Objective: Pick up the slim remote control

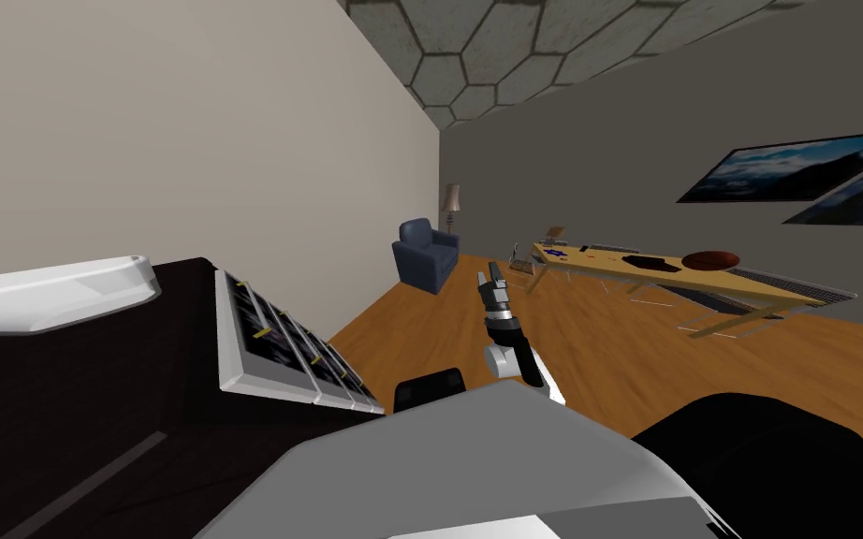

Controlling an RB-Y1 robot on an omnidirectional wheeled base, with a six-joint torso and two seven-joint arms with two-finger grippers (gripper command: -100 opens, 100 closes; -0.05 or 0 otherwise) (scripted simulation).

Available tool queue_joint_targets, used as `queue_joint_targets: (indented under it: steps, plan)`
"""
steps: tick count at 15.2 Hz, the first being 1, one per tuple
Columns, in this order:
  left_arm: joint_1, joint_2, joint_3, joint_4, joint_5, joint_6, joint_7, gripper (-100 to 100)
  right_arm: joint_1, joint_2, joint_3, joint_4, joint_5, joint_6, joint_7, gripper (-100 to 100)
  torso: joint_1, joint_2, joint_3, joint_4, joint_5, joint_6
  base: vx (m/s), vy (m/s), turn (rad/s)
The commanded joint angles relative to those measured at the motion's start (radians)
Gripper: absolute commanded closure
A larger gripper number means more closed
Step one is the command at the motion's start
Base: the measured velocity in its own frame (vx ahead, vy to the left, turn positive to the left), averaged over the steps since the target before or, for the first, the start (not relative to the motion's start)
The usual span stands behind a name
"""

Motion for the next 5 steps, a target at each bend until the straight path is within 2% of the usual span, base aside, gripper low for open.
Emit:
queue_joint_targets:
  steps: [1, 3, 5]
  plan:
    - [0.008, 0.019, 0.006, -0.032, -0.005, 0.006, -0.019, 100, 0.000, 0.000, 0.000, 0.000, 0.000, 0.000, 0.000, 0, 0.000, 0.000, 0.000, 0.000, 0.000, 0.000, 0.088, 0.045, 0.088]
    - [0.006, 0.035, -0.018, -0.045, 0.006, -0.005, -0.046, 100, 0.000, 0.000, 0.000, 0.000, 0.000, 0.000, 0.000, 0, 0.001, -0.003, -0.002, -0.001, 0.000, 0.001, 0.090, 0.032, 0.051]
    - [0.001, 0.026, -0.026, -0.030, 0.010, -0.010, -0.037, 100, 0.000, 0.000, 0.000, 0.000, 0.000, 0.000, 0.000, 0, 0.001, -0.003, -0.002, -0.001, 0.000, 0.002, 0.053, 0.021, 0.025]
